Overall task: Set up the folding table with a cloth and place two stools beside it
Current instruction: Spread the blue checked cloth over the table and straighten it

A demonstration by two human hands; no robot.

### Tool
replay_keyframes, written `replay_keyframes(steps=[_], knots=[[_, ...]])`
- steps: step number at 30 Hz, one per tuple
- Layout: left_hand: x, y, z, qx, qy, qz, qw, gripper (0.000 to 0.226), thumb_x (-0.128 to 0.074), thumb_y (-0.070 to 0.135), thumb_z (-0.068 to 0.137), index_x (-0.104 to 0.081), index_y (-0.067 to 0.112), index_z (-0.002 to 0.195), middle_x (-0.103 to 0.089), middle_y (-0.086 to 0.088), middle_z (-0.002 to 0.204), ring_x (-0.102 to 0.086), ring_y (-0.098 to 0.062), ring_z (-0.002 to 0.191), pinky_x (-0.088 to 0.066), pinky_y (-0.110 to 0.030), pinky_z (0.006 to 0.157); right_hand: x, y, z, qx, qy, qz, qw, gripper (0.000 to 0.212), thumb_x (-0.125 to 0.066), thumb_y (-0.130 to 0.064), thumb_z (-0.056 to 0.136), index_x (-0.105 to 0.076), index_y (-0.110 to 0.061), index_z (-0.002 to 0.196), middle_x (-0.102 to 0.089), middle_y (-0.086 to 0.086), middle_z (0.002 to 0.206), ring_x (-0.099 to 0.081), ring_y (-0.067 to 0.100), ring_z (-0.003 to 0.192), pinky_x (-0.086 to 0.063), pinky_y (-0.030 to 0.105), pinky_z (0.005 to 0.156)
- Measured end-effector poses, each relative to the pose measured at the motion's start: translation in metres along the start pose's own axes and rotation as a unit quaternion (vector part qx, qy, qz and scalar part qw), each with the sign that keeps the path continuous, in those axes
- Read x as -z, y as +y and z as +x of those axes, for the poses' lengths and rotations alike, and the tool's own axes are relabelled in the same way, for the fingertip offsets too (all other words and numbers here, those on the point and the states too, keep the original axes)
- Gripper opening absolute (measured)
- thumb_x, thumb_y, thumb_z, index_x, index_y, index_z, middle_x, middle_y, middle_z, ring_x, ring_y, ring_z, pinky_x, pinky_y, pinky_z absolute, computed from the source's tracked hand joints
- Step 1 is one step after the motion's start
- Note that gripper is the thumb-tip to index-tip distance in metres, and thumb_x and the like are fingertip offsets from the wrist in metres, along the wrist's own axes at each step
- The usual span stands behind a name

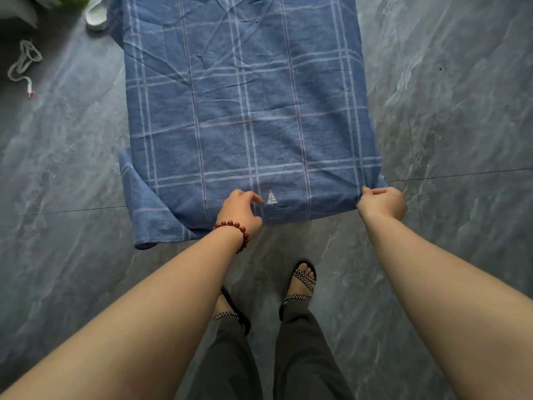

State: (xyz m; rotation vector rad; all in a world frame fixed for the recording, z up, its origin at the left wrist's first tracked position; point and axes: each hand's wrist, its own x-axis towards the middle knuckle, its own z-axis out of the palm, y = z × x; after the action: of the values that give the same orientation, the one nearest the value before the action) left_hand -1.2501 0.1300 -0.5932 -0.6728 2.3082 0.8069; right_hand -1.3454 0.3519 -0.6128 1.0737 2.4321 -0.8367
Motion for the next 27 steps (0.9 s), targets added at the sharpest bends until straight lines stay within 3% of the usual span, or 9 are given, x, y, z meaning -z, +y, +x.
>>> replay_keyframes(steps=[3, 5, 8, 10, 13, 17, 23, 27], knots=[[0.0, -0.001, -0.002, -0.002, 0.003, -0.001, 1.0, 0.032, -0.059, 0.01, 0.082, -0.058, 0.022, 0.113, -0.047, -0.002, 0.123, -0.049, -0.02, 0.113, -0.047, -0.04, 0.096, -0.002, -0.002, -0.01, 0.003, 0.034, 0.042, 0.999, 0.017, -0.064, -0.022, 0.087, -0.061, -0.01, 0.099, -0.068, 0.009, 0.098, -0.063, 0.028, 0.095, -0.04, 0.026, 0.076], [0.001, -0.003, -0.003, -0.007, 0.01, -0.002, 1.0, 0.033, -0.059, 0.008, 0.083, -0.058, 0.022, 0.113, -0.047, -0.002, 0.124, -0.049, -0.021, 0.114, -0.047, -0.04, 0.096, -0.006, -0.003, -0.024, 0.038, 0.046, 0.091, 0.994, 0.028, -0.066, -0.021, 0.086, -0.052, -0.011, 0.109, -0.064, -0.004, 0.081, -0.062, 0.02, 0.088, -0.04, 0.025, 0.076], [0.005, -0.007, -0.006, 0.0, 0.02, 0.025, 0.999, 0.03, -0.057, 0.011, 0.084, -0.056, 0.022, 0.112, -0.047, -0.003, 0.124, -0.048, -0.022, 0.113, -0.047, -0.041, 0.093, -0.02, -0.005, -0.047, 0.138, -0.015, 0.089, 0.986, 0.024, -0.066, -0.021, 0.085, -0.05, -0.016, 0.102, -0.053, -0.013, 0.066, -0.055, 0.005, 0.066, -0.038, 0.018, 0.068], [0.01, -0.012, -0.009, 0.026, 0.043, 0.12, 0.992, 0.027, -0.058, 0.017, 0.086, -0.053, 0.02, 0.113, -0.048, -0.004, 0.121, -0.049, -0.025, 0.111, -0.047, -0.041, 0.088, -0.031, -0.007, -0.061, 0.198, -0.079, 0.057, 0.975, 0.017, -0.066, -0.022, 0.085, -0.05, -0.02, 0.093, -0.053, -0.012, 0.065, -0.051, 0.002, 0.061, -0.036, 0.016, 0.061], [0.016, -0.025, -0.013, 0.057, 0.047, 0.238, 0.969, 0.033, -0.061, 0.023, 0.087, -0.049, 0.018, 0.118, -0.049, -0.007, 0.121, -0.048, -0.028, 0.112, -0.042, -0.042, 0.086, -0.048, -0.013, -0.08, 0.285, -0.16, -0.017, 0.945, 0.011, -0.066, -0.021, 0.085, -0.056, -0.02, 0.09, -0.054, -0.011, 0.07, -0.052, 0.007, 0.065, -0.038, 0.017, 0.063], [0.019, -0.042, -0.015, 0.048, 0.046, 0.251, 0.966, 0.037, -0.063, 0.019, 0.085, -0.048, 0.019, 0.119, -0.047, -0.007, 0.12, -0.047, -0.027, 0.111, -0.04, -0.042, 0.089, -0.069, -0.02, -0.106, 0.373, -0.224, -0.109, 0.894, 0.015, -0.065, -0.02, 0.087, -0.062, -0.014, 0.1, -0.06, -0.001, 0.092, -0.054, 0.011, 0.079, -0.042, 0.022, 0.073], [0.024, -0.062, -0.013, 0.006, 0.072, 0.285, 0.956, 0.046, -0.066, 0.009, 0.076, -0.048, 0.022, 0.116, -0.044, -0.005, 0.117, -0.043, -0.025, 0.113, -0.03, -0.051, 0.101, -0.101, -0.027, -0.142, 0.448, -0.257, -0.196, 0.833, 0.032, -0.066, -0.021, 0.085, -0.058, -0.015, 0.115, -0.054, 0.003, 0.115, -0.05, 0.021, 0.109, -0.044, 0.034, 0.092], [0.034, -0.079, -0.012, 0.007, 0.078, 0.286, 0.955, 0.055, -0.069, 0.01, 0.073, -0.043, 0.022, 0.12, -0.042, -0.006, 0.122, -0.04, -0.026, 0.117, -0.031, -0.05, 0.098, -0.12, -0.029, -0.161, 0.443, -0.238, -0.231, 0.833, 0.045, -0.069, -0.025, 0.083, -0.051, -0.024, 0.124, -0.05, 0.004, 0.117, -0.047, 0.024, 0.112, -0.045, 0.039, 0.092]])
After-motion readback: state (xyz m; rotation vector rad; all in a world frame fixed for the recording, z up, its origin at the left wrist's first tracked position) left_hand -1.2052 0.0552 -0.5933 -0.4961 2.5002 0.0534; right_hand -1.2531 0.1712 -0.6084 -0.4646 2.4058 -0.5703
